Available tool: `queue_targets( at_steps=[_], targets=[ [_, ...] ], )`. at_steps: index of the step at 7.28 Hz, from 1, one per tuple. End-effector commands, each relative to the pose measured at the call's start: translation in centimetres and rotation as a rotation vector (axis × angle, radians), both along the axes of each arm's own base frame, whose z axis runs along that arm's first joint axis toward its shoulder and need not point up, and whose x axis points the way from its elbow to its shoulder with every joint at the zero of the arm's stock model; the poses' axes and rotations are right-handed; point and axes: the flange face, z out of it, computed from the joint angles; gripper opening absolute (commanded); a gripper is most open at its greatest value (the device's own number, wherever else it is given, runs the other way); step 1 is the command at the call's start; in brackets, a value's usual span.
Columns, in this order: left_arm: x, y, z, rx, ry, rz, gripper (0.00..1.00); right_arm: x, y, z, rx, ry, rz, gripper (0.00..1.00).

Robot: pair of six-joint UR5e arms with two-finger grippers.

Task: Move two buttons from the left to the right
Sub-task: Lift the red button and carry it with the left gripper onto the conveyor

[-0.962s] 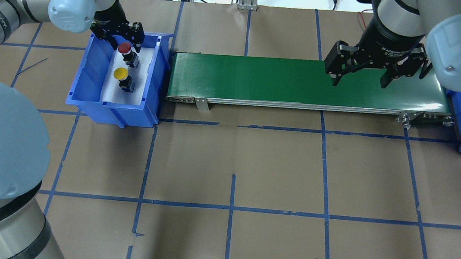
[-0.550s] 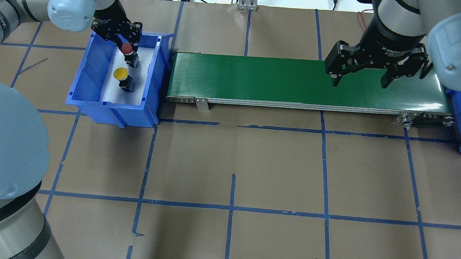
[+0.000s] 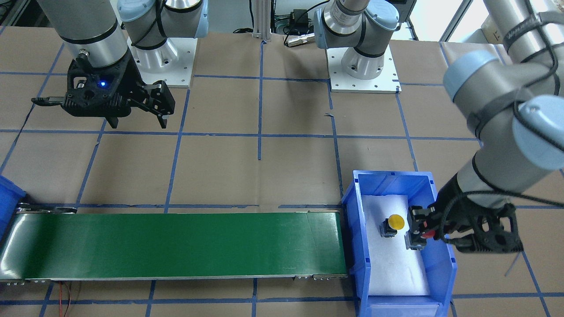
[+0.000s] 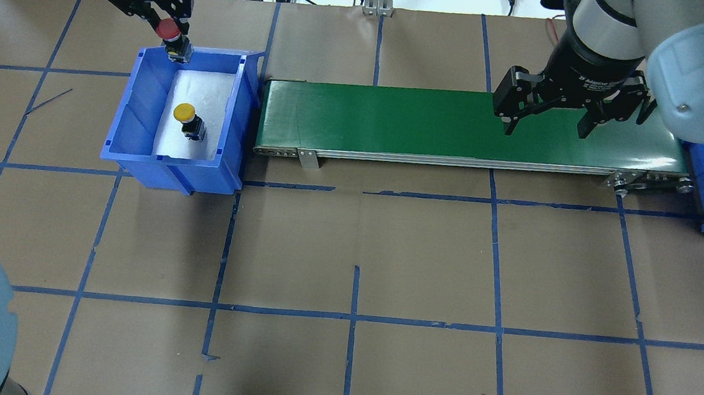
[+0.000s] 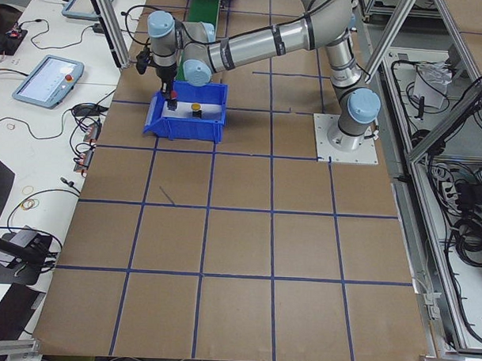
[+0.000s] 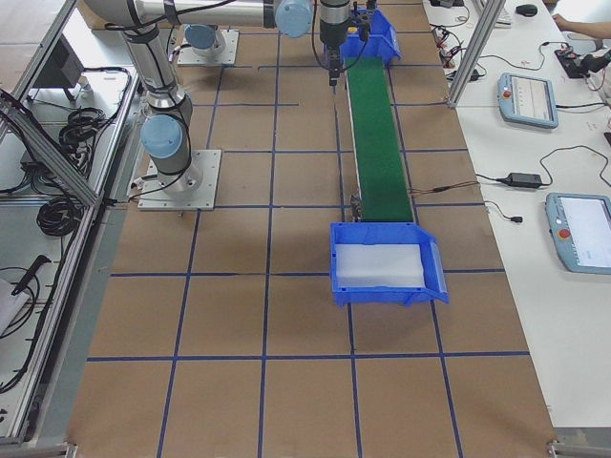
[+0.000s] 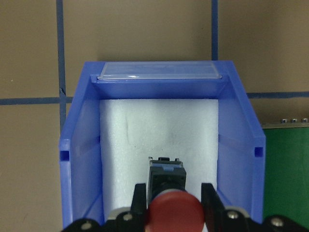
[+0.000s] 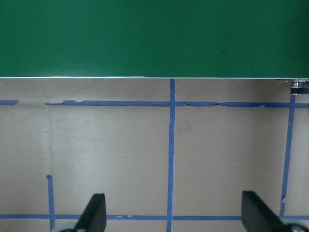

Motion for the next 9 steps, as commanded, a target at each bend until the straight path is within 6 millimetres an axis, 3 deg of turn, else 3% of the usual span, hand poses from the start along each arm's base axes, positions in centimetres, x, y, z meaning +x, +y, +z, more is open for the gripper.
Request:
queue_targets(
  at_steps=[1, 2, 4, 5, 6, 7, 9],
  targets=[
    [-8.9, 3.3, 5.4, -0.011, 0.02, 0.024, 0.04, 0.0, 0.1, 0.0, 0.004, 0.003, 0.001, 1.0],
    [-12.7, 3.8, 4.5, 0.009, 0.04, 0.096, 0.03, 0.0, 0.0, 0.0, 0.002, 0.003, 0.001, 1.0],
    [-14.8, 1.4, -1.6, 0.046, 0.064, 0.101, 0.03, 0.0, -0.1, 0.1, -0.015, 0.001, 0.002, 1.0],
    [-15.9, 0.2, -5.8, 0.042, 0.064, 0.087, 0.03, 0.0, -0.2, 0.2, -0.018, 0.001, 0.005, 0.99],
    [-16.2, -0.5, -8.2, 0.034, 0.065, 0.079, 0.03, -0.1, -0.2, 0.0, -0.013, -0.003, 0.001, 0.99],
    [-16.3, -1.4, -10.1, 0.029, 0.065, 0.068, 0.03, -0.1, -0.2, -0.1, -0.01, -0.003, -0.001, 1.0],
    [-16.4, -1.8, -10.7, 0.018, 0.066, 0.063, 0.03, 0.0, -0.1, 0.0, -0.004, -0.001, 0.013, 1.0]
  ],
)
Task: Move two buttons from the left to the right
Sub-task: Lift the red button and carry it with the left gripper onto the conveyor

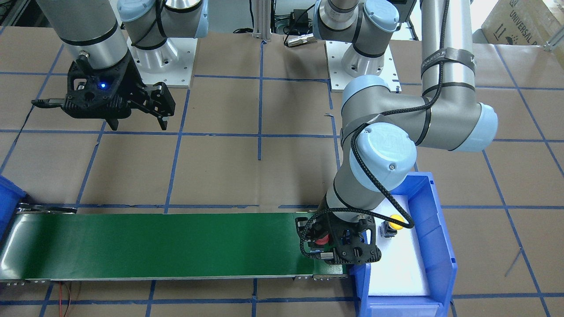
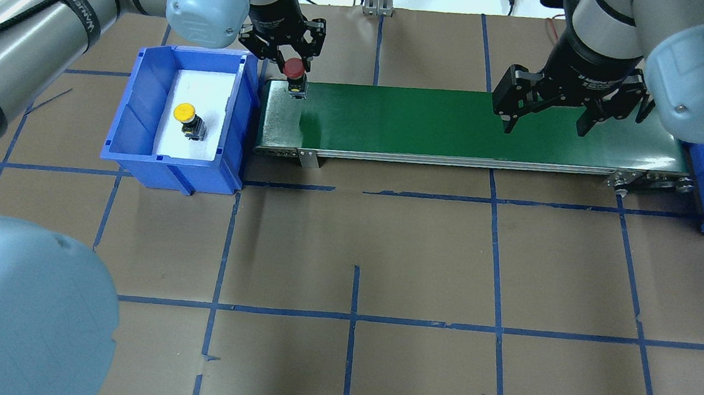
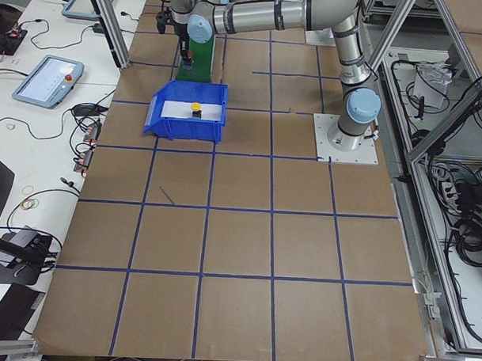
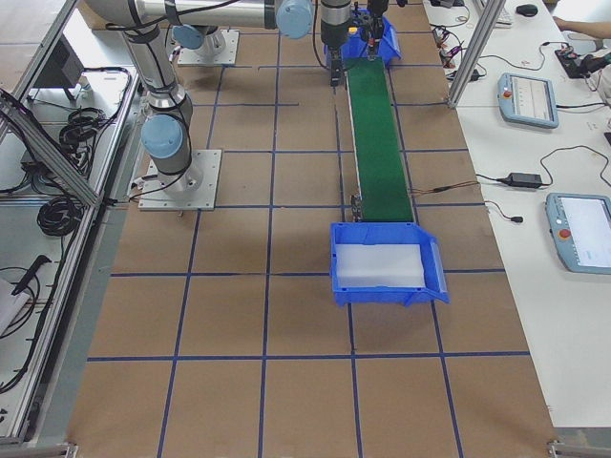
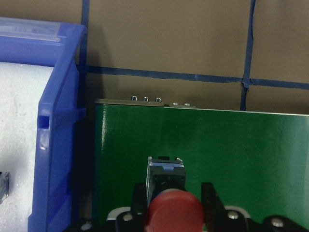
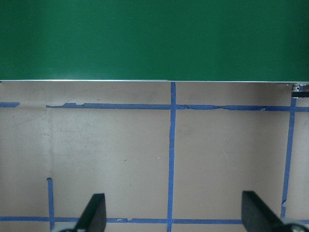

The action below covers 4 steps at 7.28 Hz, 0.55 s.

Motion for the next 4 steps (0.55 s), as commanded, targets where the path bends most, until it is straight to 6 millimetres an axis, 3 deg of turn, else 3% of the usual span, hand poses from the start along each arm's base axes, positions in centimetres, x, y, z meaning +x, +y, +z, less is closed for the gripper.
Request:
queue_targets(
  at_steps=[1, 4],
  targets=[
    [-0.04, -0.35, -0.58, -0.01, -0.001, -0.018, 0.03, -0.06, 0.02, 0.05, 0.005, 0.001, 0.004, 1.0],
    [-0.15, -0.38, -1.48, 0.001, -0.002, -0.021, 0.03, -0.04, -0.01, 0.08, 0.002, 0.0, -0.001, 1.0]
  ],
)
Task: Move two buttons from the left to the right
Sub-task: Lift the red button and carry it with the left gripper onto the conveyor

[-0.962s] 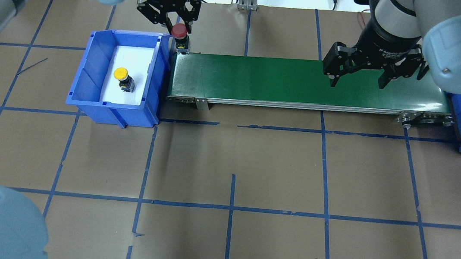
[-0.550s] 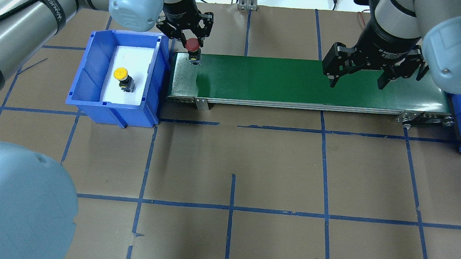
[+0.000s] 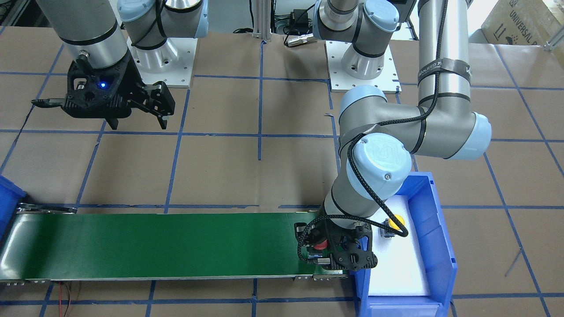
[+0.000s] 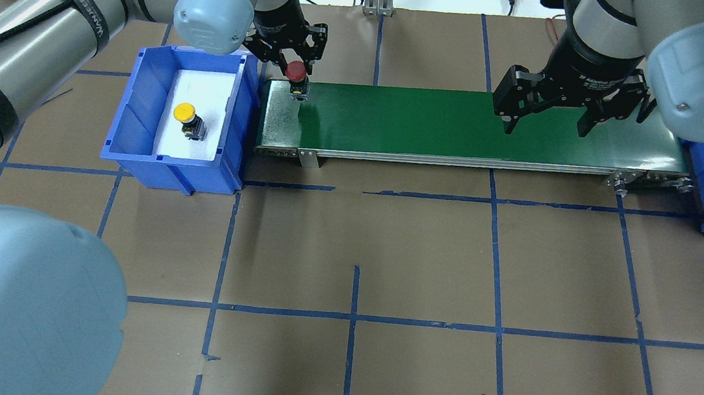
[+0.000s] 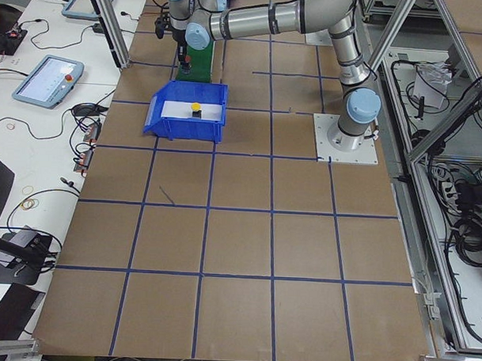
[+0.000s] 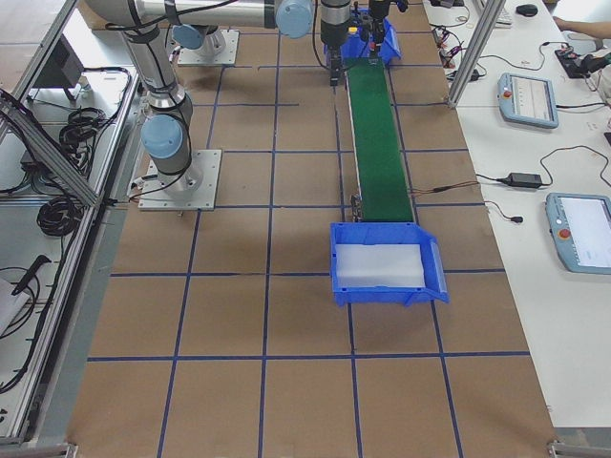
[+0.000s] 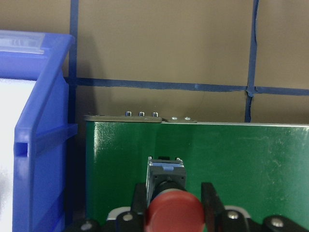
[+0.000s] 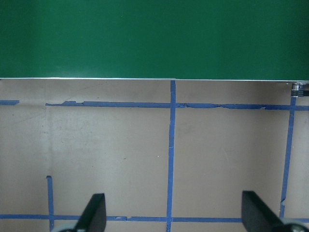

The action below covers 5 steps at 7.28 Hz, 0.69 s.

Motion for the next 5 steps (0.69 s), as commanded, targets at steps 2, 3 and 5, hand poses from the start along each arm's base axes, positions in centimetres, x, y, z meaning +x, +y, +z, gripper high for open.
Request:
queue_targets(
  at_steps=[2, 3, 5],
  targets=[
    [0.01, -0.06, -0.67, 0.009, -0.001, -0.001, 0.04, -0.03, -0.04, 0.04, -0.004, 0.002, -0.002, 1.0],
    [0.01, -0.09, -0.78, 0.01, -0.001, 0.001, 0.04, -0.06, -0.03, 0.03, -0.003, 0.005, -0.002, 1.0],
    [0.01, -0.08, -0.96, 0.013, -0.002, 0.001, 0.04, 0.03, 0.02, 0.14, -0.007, 0.003, -0.002, 1.0]
  ],
)
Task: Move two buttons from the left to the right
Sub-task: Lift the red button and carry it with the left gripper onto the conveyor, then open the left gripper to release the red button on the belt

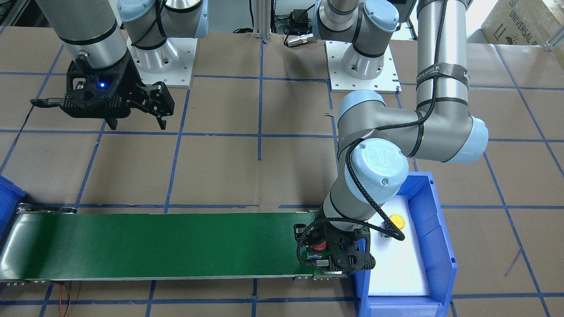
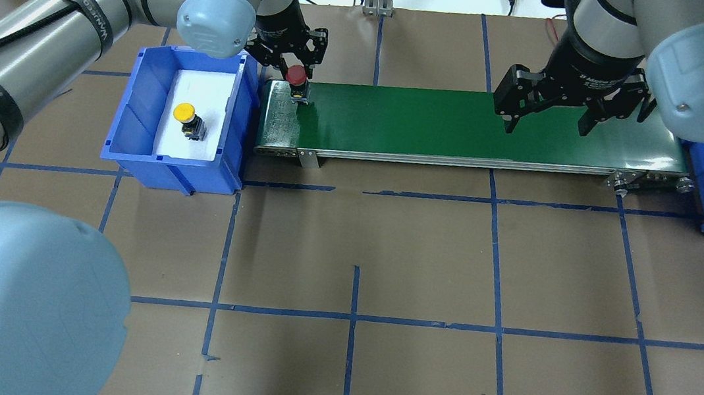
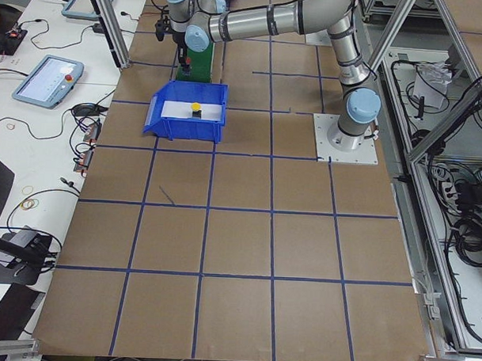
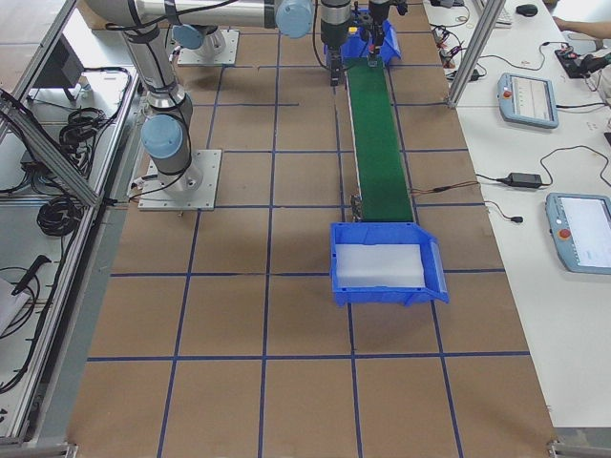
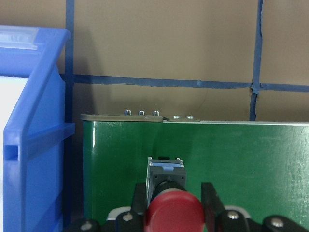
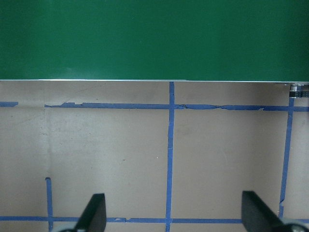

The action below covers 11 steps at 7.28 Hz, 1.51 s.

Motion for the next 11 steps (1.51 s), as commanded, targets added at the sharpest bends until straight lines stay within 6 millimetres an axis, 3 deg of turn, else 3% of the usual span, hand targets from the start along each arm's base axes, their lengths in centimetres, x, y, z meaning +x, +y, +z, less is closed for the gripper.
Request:
queue_targets(
  at_steps=[1, 3, 4, 5, 6, 8, 10, 11],
  targets=[
    [-0.1, 0.1, -0.4, 0.005, -0.001, -0.001, 0.04, 0.0, 0.0, 0.0, -0.003, 0.004, 0.0, 1.0],
    [0.1, 0.4, -1.4, 0.0, 0.0, -0.001, 0.04, 0.0, 0.0, 0.0, -0.003, 0.007, 0.0, 1.0],
    [0.0, 0.4, -1.3, -0.001, 0.0, -0.003, 0.11, 0.0, 0.0, 0.0, -0.003, 0.007, 0.0, 1.0],
    [0.1, 0.4, -1.3, -0.001, 0.0, -0.001, 0.95, 0.0, 0.0, 0.1, -0.003, 0.007, 0.0, 1.0],
    [0.1, 0.4, -1.3, -0.002, 0.001, 0.008, 1.0, 0.0, 0.0, 0.1, -0.003, 0.007, 0.0, 1.0],
    [0.0, 0.1, 0.0, -0.024, 0.003, 0.013, 1.0, 0.0, 0.0, 0.1, -0.004, 0.007, 0.0, 1.0],
    [0.7, 0.0, 4.5, -0.095, -0.002, -0.013, 1.0, -0.1, 0.0, 0.3, -0.007, 0.009, -0.003, 1.0],
    [1.9, -0.2, 6.1, -0.118, -0.005, -0.019, 1.0, -0.1, 0.0, 0.3, -0.007, 0.009, -0.005, 1.0]
  ],
)
